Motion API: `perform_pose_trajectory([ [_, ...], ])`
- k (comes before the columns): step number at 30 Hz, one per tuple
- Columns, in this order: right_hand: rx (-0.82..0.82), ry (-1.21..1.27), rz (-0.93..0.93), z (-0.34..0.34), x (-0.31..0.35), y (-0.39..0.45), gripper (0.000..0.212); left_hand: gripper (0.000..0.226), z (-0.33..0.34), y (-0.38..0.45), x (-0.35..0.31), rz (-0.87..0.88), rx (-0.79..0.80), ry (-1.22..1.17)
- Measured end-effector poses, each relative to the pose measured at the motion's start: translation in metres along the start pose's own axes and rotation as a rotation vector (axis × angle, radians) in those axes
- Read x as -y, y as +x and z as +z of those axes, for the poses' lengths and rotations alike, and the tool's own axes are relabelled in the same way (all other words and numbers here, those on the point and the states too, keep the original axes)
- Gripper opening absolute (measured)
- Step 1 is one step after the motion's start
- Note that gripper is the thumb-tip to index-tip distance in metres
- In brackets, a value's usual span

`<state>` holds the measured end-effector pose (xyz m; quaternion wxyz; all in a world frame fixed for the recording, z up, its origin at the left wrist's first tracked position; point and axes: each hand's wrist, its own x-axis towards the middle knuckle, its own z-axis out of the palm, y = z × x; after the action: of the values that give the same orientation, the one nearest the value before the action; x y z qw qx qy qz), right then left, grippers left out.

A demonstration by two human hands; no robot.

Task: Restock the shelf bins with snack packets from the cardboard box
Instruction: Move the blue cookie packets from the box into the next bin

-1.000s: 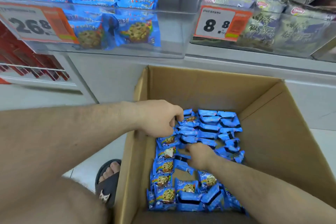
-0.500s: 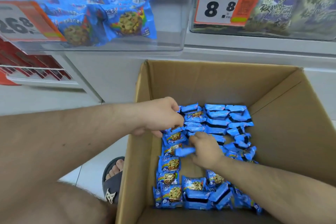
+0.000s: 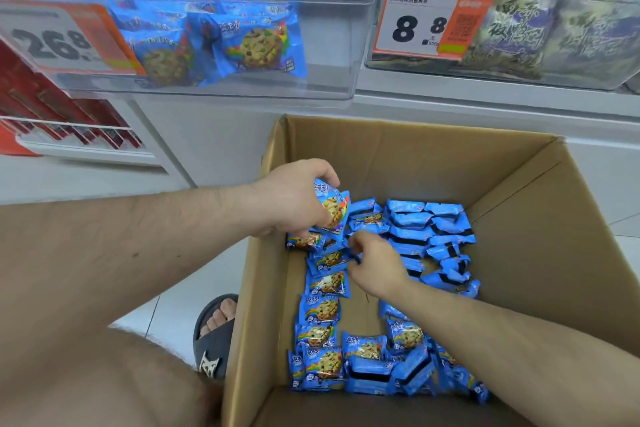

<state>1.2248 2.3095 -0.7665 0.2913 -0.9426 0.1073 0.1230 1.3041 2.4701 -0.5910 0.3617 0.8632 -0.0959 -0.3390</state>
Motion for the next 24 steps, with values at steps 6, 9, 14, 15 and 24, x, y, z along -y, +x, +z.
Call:
perform_pose_trajectory([
  [6, 0.535, -0.544, -0.111, 0.073, -0.009, 0.003, 0.064, 0.039, -0.002, 0.002, 0.002, 0.024, 0.086, 0.164],
  [9, 0.589, -0.636, -0.201, 0.093, -0.003, 0.002, 0.069, 0.039, -0.003, 0.007, 0.004, 0.066, 0.104, 0.137],
  [14, 0.554, -0.758, -0.183, 0.101, -0.003, -0.005, 0.069, 0.043, -0.008, 0.012, 0.007, 0.122, 0.138, 0.136],
  [15, 0.535, -0.749, -0.178, 0.097, -0.002, -0.008, 0.071, 0.043, -0.008, 0.012, 0.006, 0.132, 0.146, 0.137],
  [24, 0.118, -0.014, 0.088, -0.038, 0.029, -0.020, 0.065, 0.045, -0.040, -0.007, -0.014, 0.275, 0.036, 0.282],
])
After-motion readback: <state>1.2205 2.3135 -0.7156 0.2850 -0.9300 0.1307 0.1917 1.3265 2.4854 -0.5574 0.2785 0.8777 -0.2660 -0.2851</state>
